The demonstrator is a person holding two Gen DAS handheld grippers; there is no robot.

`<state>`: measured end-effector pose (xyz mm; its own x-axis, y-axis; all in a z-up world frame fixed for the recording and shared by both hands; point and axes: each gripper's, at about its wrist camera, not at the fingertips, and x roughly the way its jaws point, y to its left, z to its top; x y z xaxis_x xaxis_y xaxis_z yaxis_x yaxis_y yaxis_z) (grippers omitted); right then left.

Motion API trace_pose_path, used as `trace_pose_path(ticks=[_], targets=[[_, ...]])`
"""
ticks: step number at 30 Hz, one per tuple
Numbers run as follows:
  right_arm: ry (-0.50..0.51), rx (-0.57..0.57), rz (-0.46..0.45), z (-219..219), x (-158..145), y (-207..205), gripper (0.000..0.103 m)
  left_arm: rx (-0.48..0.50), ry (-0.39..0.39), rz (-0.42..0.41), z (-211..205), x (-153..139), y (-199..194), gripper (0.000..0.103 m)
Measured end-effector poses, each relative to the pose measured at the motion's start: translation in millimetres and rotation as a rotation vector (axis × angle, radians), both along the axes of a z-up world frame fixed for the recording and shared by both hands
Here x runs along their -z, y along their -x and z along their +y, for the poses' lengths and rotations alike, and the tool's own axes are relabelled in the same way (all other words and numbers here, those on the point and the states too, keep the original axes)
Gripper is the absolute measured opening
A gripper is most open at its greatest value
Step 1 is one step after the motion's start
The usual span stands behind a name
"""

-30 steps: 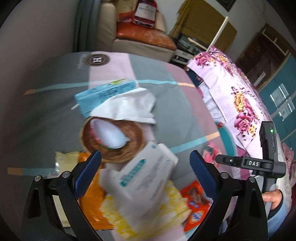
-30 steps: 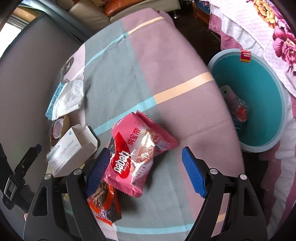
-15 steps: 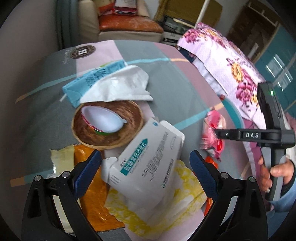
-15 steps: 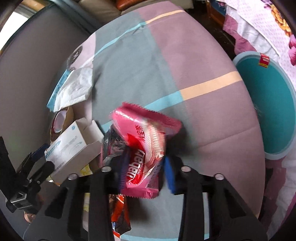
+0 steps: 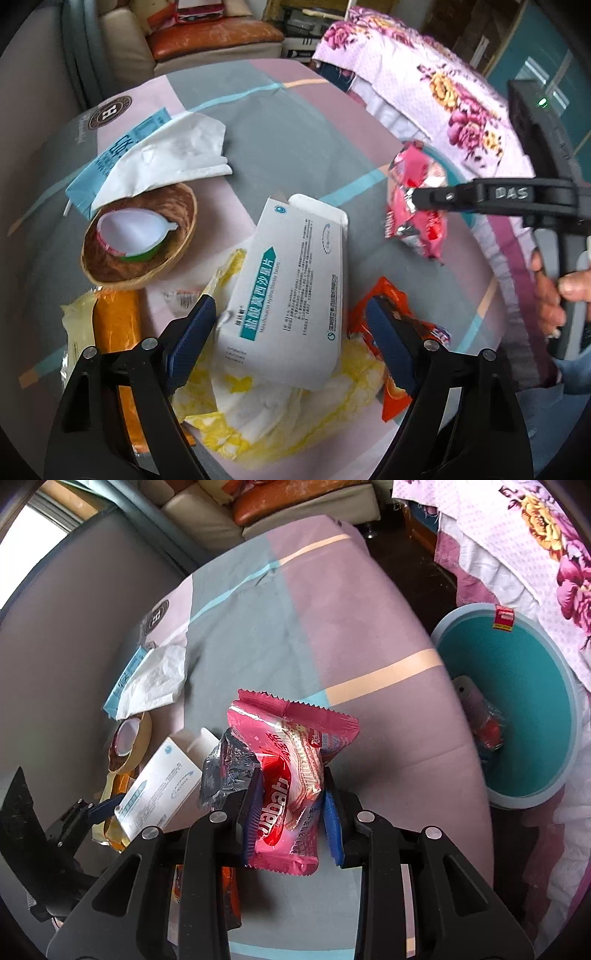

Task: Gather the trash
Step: 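Grasp the white medicine box with the left tool while the right tool lifts the wafer packets, then carry the box and packets over the teal bin and open the left tool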

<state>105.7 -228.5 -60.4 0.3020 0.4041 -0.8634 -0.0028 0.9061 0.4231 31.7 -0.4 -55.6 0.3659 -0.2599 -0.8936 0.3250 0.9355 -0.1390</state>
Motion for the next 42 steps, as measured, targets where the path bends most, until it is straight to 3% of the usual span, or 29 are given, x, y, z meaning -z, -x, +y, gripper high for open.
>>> trace_pose_path(ticks=[6,13,14,15,17,18,24,27,32,42], targets=[[-0.012,0.013,-0.014,-13.3,-1.0,-0.5,0.029,0.021,-0.128,-0.002,-19.5,13.0,-13.4,0.084],[-0.04,0.04,-0.014,-32.4,3.3,-1.6,0.029,0.036,-0.174,0.026,-28.1,25.6,-22.9,0.087],[-0.046,0.045,-0.014,-35.1,4.0,-1.7,0.029,0.042,-0.183,0.02,-31.9,26.5,-21.9,0.085],[-0.051,0.048,-0.016,-37.1,4.4,-1.7,0.029,0.049,-0.193,0.014,-34.4,26.3,-20.6,0.073],[-0.057,0.048,-0.024,-40.8,4.3,-1.3,0.029,0.058,-0.2,0.013,-39.9,25.5,-18.3,0.063],[-0.058,0.047,-0.028,-41.7,4.2,-1.5,0.029,0.043,-0.195,0.008,-39.8,22.5,-18.3,0.057],[-0.079,0.069,-0.048,-57.9,2.2,-2.0,0.028,-0.092,-0.045,-0.002,-17.9,-7.7,-29.4,0.057],[-0.089,0.082,-0.052,-64.9,1.6,-2.8,0.028,-0.116,-0.024,-0.016,-18.0,-19.9,-32.6,0.057],[-0.112,0.116,-0.076,-82.5,-2.6,-1.4,0.028,-0.099,-0.009,-0.025,-40.5,-31.4,-35.9,0.057],[-0.121,0.279,-0.157,-162.1,-27.2,6.8,0.028,-0.072,0.104,-0.032,-104.0,-45.8,-65.8,0.057]])
